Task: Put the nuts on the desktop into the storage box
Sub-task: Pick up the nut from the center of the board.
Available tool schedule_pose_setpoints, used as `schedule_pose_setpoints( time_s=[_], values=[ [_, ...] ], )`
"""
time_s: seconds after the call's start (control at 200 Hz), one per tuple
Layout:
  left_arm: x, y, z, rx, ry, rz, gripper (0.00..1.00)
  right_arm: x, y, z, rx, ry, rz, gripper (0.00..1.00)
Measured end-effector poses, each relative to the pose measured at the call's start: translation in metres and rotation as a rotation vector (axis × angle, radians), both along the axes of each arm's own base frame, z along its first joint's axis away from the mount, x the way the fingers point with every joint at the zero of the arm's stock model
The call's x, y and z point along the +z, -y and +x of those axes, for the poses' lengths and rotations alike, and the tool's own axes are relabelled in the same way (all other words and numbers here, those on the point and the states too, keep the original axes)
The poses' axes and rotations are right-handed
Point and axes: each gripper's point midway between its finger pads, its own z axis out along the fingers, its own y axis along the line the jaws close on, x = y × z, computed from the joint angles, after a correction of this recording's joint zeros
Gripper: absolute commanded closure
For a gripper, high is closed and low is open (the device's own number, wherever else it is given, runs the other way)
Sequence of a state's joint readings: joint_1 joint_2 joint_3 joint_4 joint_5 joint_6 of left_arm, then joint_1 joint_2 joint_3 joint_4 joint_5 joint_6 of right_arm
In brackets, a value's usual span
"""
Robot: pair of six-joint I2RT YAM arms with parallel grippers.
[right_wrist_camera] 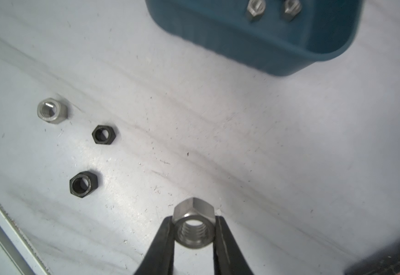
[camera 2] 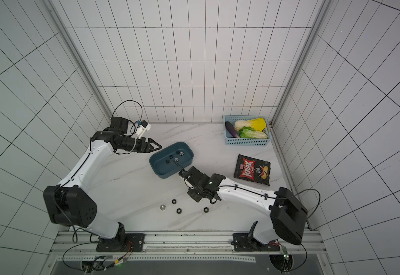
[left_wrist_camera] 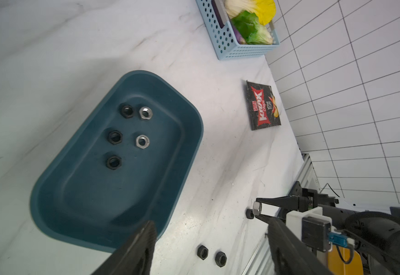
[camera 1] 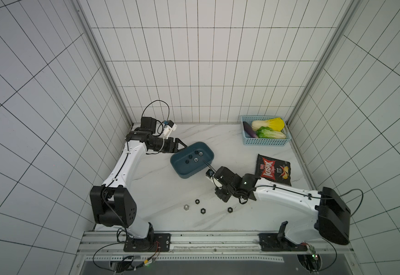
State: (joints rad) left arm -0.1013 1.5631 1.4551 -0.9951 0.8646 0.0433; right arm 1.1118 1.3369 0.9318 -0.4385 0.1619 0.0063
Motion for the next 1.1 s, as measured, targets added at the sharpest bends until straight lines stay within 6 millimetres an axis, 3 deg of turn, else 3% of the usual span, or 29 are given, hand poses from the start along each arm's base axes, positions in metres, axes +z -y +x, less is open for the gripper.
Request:
schedule_pose_setpoints(
  time_s=[0.24,0.41,0.605,0.885,1.1],
  values=[
    [0.006,0.082,-0.05,-0.273,-0.127,-0.177,0.21,0.052,0.012,0.015,-0.04,0.209,0.149,0.75],
    [-0.004,0.121,-0.08,-0.408,-0.233,-0.226,0.21,0.082,0.008,0.021,-0.045,0.301,0.262,0.75],
    [-0.001,0.136,-0.096,-0.468,-0.256,-0.241,0.23,0.1,0.004,0.022,-0.035,0.35,0.339,0.75],
    [-0.001,0.142,-0.1,-0.482,-0.247,-0.223,0.3,0.103,-0.003,0.018,-0.002,0.34,0.368,0.75],
    [-0.002,0.144,-0.099,-0.478,-0.234,-0.2,0.49,0.103,-0.007,0.014,0.025,0.321,0.38,0.75]
  ],
)
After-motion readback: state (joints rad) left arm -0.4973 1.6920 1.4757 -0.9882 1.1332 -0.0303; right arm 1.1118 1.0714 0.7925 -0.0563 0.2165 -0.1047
